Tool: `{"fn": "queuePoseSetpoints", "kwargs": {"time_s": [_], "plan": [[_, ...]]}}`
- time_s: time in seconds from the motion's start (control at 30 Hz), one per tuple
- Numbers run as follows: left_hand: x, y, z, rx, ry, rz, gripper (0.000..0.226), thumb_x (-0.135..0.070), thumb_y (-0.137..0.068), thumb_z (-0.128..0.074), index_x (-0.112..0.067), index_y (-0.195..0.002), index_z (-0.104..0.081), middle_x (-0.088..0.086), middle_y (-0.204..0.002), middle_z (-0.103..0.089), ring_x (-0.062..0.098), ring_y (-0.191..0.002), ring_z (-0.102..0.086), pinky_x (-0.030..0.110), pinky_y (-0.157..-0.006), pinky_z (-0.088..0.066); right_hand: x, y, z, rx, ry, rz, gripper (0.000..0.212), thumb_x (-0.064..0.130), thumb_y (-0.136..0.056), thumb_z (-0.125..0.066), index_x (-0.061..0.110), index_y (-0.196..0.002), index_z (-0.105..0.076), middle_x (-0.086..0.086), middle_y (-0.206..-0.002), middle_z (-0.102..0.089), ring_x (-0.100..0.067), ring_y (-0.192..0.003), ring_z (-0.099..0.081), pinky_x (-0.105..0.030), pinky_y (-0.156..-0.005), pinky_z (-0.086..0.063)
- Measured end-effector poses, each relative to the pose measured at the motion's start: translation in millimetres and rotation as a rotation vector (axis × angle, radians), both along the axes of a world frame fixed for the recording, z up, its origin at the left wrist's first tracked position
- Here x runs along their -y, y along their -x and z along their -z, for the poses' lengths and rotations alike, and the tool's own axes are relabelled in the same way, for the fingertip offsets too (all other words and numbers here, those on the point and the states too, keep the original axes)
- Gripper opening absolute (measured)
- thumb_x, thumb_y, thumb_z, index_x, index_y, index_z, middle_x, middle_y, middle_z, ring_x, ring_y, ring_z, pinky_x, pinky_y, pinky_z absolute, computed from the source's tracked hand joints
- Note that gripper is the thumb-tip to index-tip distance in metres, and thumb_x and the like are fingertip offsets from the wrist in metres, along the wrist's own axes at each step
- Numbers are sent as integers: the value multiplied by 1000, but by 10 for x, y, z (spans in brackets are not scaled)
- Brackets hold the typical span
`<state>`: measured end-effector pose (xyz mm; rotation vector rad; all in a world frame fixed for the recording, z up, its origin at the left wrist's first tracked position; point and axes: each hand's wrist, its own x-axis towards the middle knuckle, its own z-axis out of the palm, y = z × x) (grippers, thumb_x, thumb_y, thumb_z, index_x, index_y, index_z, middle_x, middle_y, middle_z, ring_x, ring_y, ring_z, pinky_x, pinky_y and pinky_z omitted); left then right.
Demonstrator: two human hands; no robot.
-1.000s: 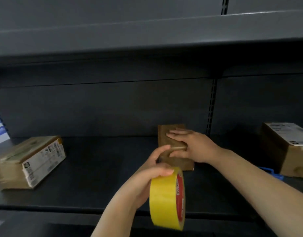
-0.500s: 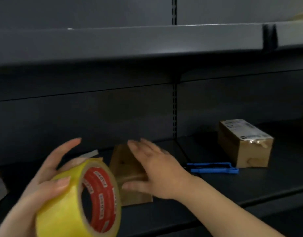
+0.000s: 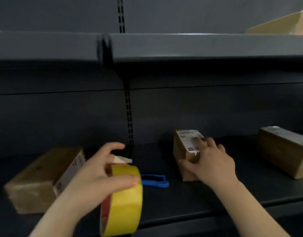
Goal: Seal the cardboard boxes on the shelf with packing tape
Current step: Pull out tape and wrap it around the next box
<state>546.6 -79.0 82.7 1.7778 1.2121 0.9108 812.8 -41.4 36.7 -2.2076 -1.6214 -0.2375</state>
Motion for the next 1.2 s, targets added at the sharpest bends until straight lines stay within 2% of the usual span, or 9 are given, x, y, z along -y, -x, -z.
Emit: {"fn": "queuePoseSetpoints", "kwargs": {"time_s": [0.1, 0.27, 0.4, 0.53, 0.7, 0.83, 1.03, 1.13, 1.2], "plan": [[-77, -736, 116, -323, 36, -76, 81, -49, -46, -74, -42, -119, -39, -13, -97, -55, 5, -83, -57, 21, -63, -42, 79, -258, 42, 60, -20, -60, 93, 82, -61, -48, 35, -138, -26, 5, -136, -35, -23, -115, -42, -32, -68, -45], [-250, -1505, 275, -674, 6, -211, 70, -40, -58, -69, -25, -120, -39, -8, -91, -54, 14, -86, -56, 31, -75, -51, 201, -579, 105, 152, -114, -135, 95, 84, -64, -38, 29, -141, -27, 2, -134, -38, -24, -113, -41, -36, -80, -44], [-379, -1879, 354, -826, 32, -192, 73, -41, -57, -69, -22, -121, -41, -1, -108, -57, 19, -98, -55, 36, -83, -50, 217, -833, 175, 52, -196, -174, 89, 82, -65, -35, 33, -139, -32, 6, -134, -39, -22, -111, -39, -31, -70, -44], [-478, -2038, 510, -904, 29, -122, 82, -36, -58, -70, -22, -130, -34, 1, -115, -56, 22, -102, -54, 36, -86, -47, 210, -1132, 266, -377, -325, -208, 80, 75, -67, -45, 33, -135, -41, 6, -134, -44, -22, -114, -41, -32, -77, -44], [-597, -1988, 601, -804, -23, -152, 69, -33, -67, -65, -20, -129, -36, 0, -114, -56, 18, -101, -54, 34, -88, -45, 301, -1204, 403, -1215, -468, -336, 73, 73, -54, -62, 40, -118, -52, 12, -119, -55, -12, -111, -52, -33, -90, -44], [-629, -1942, 654, -702, -97, -161, 62, -33, -72, -63, -23, -128, -39, -2, -120, -55, 16, -106, -53, 36, -92, -44, 338, -1145, 458, -1463, -526, -381, 79, 75, -49, -65, 37, -118, -57, 11, -114, -62, -11, -108, -57, -42, -99, -43], [-586, -1891, 657, -483, -233, -174, 47, -28, -78, -63, -23, -122, -48, -3, -118, -55, 10, -105, -51, 29, -91, -45, 438, -1123, 372, -1255, -669, -403, 64, 76, -55, -63, 53, -114, -51, 15, -122, -54, -7, -112, -51, -28, -87, -43], [-475, -1901, 567, -289, -348, -210, 38, -29, -83, -62, -25, -119, -50, -8, -115, -55, 4, -102, -51, 14, -82, -40, 494, -1139, 259, -731, -838, -382, 55, 59, -62, -62, 49, -114, -50, 18, -123, -47, -7, -111, -41, -28, -85, -35], [-327, -1963, 435, 86, -286, -194, 31, -35, -83, -63, -31, -112, -52, -9, -112, -60, 2, -98, -58, 9, -76, -42, 518, -1100, 172, -323, -968, -420, 55, 51, -61, -65, 35, -112, -54, 13, -121, -47, -15, -109, -39, -32, -86, -28]]}}
